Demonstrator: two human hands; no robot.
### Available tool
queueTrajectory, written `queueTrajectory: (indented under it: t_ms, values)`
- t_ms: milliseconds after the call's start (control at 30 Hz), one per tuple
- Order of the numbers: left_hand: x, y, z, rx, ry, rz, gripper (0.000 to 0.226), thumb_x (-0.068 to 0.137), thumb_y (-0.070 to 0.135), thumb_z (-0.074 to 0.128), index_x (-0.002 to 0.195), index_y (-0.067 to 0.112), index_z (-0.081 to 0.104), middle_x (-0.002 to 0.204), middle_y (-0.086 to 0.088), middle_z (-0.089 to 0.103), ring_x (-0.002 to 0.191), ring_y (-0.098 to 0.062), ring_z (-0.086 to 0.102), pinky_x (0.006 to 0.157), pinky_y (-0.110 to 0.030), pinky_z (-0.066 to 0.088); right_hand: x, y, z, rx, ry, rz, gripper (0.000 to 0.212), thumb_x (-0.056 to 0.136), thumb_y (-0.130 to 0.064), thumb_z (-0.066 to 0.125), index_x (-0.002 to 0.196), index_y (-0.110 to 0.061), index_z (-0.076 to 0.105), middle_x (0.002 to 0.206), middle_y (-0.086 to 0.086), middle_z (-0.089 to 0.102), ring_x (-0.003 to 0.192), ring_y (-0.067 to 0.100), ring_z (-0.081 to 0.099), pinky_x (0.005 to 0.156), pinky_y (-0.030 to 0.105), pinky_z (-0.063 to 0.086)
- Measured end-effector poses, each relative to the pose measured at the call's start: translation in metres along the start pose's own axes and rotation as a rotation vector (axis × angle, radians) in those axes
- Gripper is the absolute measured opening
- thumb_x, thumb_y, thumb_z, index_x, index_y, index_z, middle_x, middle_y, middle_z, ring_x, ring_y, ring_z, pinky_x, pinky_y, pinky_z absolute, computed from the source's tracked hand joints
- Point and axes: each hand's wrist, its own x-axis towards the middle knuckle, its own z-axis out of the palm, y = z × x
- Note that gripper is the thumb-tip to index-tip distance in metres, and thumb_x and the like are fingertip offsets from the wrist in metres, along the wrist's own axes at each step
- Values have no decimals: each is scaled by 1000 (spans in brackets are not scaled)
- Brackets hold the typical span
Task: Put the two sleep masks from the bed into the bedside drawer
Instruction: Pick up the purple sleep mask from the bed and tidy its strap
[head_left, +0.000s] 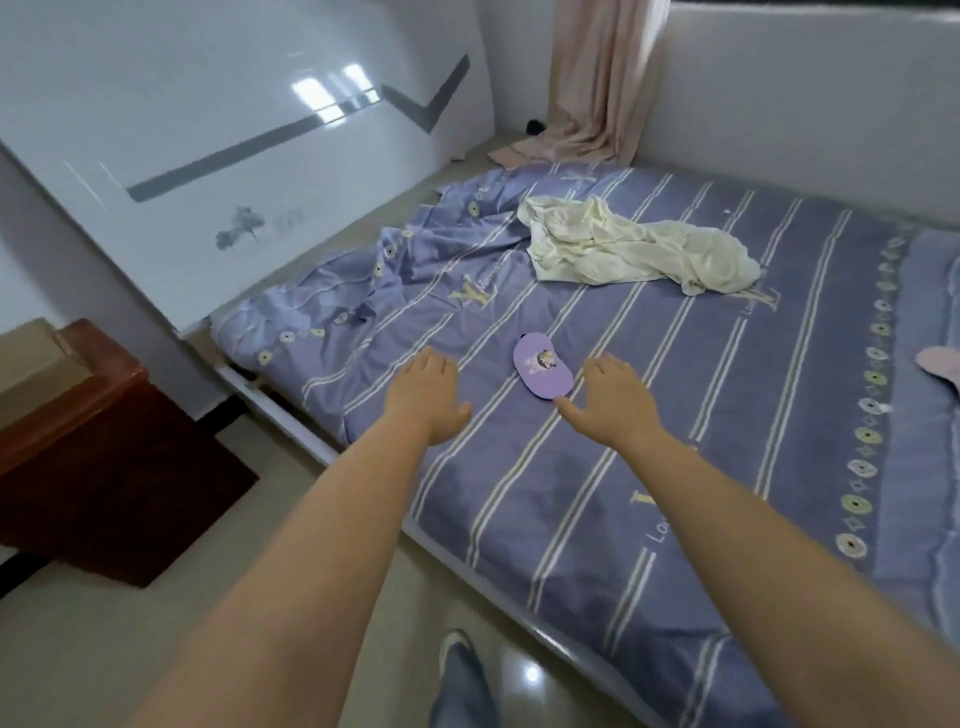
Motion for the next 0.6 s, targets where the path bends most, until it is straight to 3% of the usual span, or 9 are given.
queueTrajectory:
  t_ms: [267,433,600]
  values:
    - [192,-42,36,31,-137,136,64,92,35,43,141,-1,22,152,-17,24,143,-29,14,120,-37,12,139,43,70,33,-141,252,53,87,-36,50,125,1,40,134,19,46,131,31,32,108,35,23]
    - [281,-52,108,-18,-159,139,68,94,36,40,145,1,12,156,-13,14,146,-23,7,120,-35,6,220,77,141,70,-212,341,47,85,-34,51,114,2,44,125,20,50,122,28,40,104,38,29]
    - [338,-56,195,-57,-198,192,69,94,38,39,145,2,11,157,-14,11,146,-24,3,120,-35,4,268,96,210,98,-206,450,55,81,-29,57,122,2,37,131,19,44,124,30,36,105,39,28]
